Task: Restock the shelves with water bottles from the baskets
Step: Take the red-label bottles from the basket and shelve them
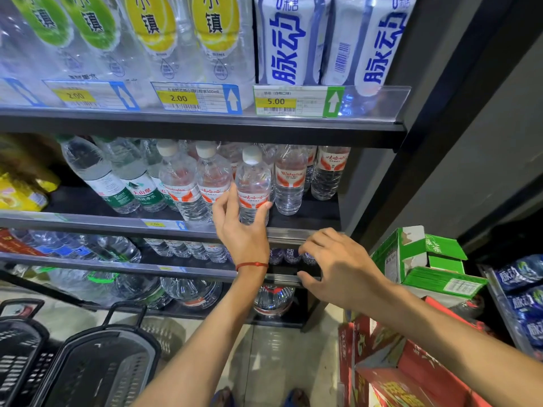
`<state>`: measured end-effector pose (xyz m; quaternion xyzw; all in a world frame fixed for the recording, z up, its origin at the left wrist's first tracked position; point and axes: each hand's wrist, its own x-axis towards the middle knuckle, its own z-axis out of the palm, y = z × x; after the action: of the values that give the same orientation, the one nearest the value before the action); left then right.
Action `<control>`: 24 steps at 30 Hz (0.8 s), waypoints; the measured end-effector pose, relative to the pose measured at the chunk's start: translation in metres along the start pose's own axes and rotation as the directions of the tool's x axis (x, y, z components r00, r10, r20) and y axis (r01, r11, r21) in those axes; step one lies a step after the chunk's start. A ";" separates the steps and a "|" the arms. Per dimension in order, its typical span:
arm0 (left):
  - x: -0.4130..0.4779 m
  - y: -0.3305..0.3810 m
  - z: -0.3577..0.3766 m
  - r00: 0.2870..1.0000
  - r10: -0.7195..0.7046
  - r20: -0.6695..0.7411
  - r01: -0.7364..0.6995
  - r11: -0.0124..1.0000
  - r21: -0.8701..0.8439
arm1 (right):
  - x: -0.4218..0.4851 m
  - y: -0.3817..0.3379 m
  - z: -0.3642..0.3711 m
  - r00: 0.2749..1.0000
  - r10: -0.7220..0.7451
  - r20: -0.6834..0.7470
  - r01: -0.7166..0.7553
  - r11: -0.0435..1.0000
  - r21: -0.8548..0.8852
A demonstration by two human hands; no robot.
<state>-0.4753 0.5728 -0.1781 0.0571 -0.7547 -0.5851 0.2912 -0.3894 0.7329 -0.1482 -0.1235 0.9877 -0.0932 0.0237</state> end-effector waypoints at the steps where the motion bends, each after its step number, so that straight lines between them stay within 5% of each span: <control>1: -0.001 0.001 0.000 1.000 -0.008 -0.007 0.008 1.000 -0.001 | -0.001 0.000 0.002 1.000 0.001 -0.007 -0.001 1.000 0.001; 13: 0.000 0.005 -0.006 0.990 -0.134 -0.043 0.132 0.989 -0.062 | 0.002 -0.016 0.008 0.999 0.043 -0.012 -0.043 0.999 0.033; 19: 0.005 -0.009 -0.047 0.976 0.010 0.218 -0.052 0.981 0.186 | 0.014 -0.044 -0.003 0.986 0.164 -0.018 -0.164 0.986 -0.006; 24: 0.027 -0.013 -0.113 0.842 0.017 0.539 -0.245 0.902 0.355 | 0.026 -0.077 -0.005 0.974 0.212 -0.078 -0.216 0.975 -0.049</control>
<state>-0.4434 0.4612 -0.1635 -0.0975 -0.9127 -0.3850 0.0961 -0.3967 0.6537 -0.1292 -0.0136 0.9977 -0.0660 -0.0058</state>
